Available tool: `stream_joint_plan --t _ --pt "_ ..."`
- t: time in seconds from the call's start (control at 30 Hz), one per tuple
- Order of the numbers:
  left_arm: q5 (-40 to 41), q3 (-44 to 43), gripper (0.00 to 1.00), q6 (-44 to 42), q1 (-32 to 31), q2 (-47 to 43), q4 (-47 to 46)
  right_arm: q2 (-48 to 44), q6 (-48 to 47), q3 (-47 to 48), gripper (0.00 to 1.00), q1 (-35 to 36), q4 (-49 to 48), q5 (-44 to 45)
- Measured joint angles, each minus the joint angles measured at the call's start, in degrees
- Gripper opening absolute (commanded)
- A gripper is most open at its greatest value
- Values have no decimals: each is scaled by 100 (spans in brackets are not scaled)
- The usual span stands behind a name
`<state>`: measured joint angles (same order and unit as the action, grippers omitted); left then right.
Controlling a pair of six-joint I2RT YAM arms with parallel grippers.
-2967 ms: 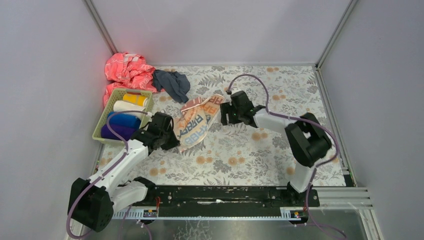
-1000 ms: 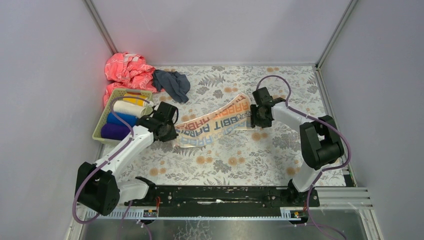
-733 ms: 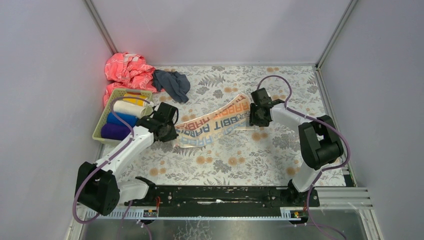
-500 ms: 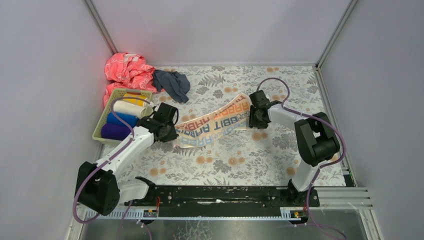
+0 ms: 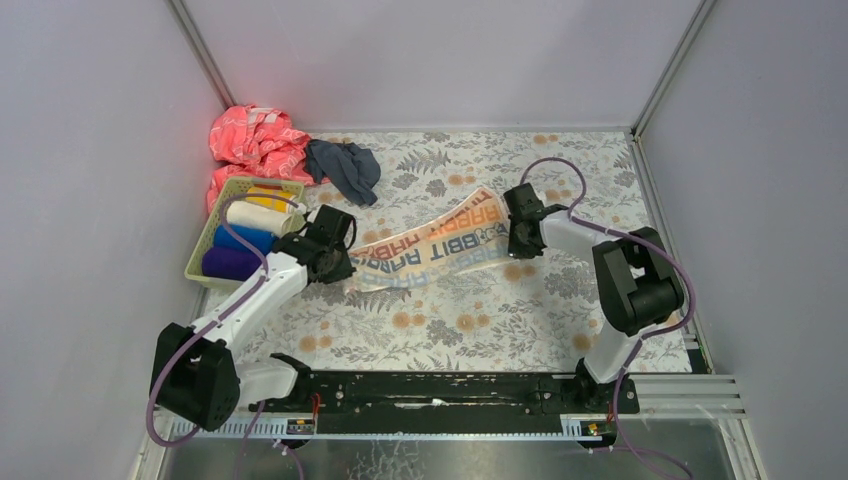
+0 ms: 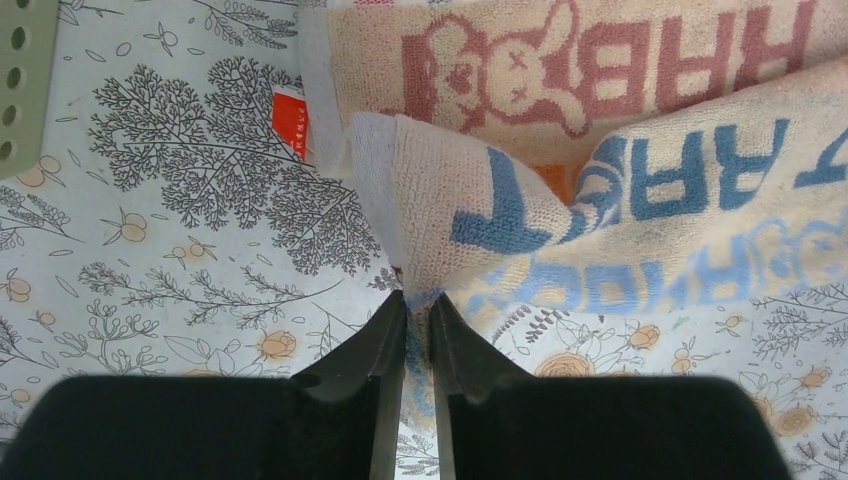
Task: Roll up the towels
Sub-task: Flatten out the towel at the center of the board.
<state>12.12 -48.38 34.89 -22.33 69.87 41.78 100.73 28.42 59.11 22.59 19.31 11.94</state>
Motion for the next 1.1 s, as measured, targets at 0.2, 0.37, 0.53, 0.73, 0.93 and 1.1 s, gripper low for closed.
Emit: stream_joint_plan --t 0.2,0.37,0.53,0.73,0.93,1.1 --pt "-44 0 17 66 133 293 -133 -378 -234 -168 0 -603 457 151" --pt "-131 -17 29 157 295 855 -348 -748 -398 -284 0 -844 566 254" --pt "-310 -72 42 260 321 1305 -439 -852 -459 -529 0 -861 562 197" --pt "-619 389 58 450 321 319 -509 -866 -553 -680 0 -861 525 79" --pt "-929 1250 56 796 321 -697 -520 -1038 -605 -756 0 -861 442 37" --pt "-1134 1314 59 1019 321 -564 -505 -1088 -636 -763 0 -861 398 35"
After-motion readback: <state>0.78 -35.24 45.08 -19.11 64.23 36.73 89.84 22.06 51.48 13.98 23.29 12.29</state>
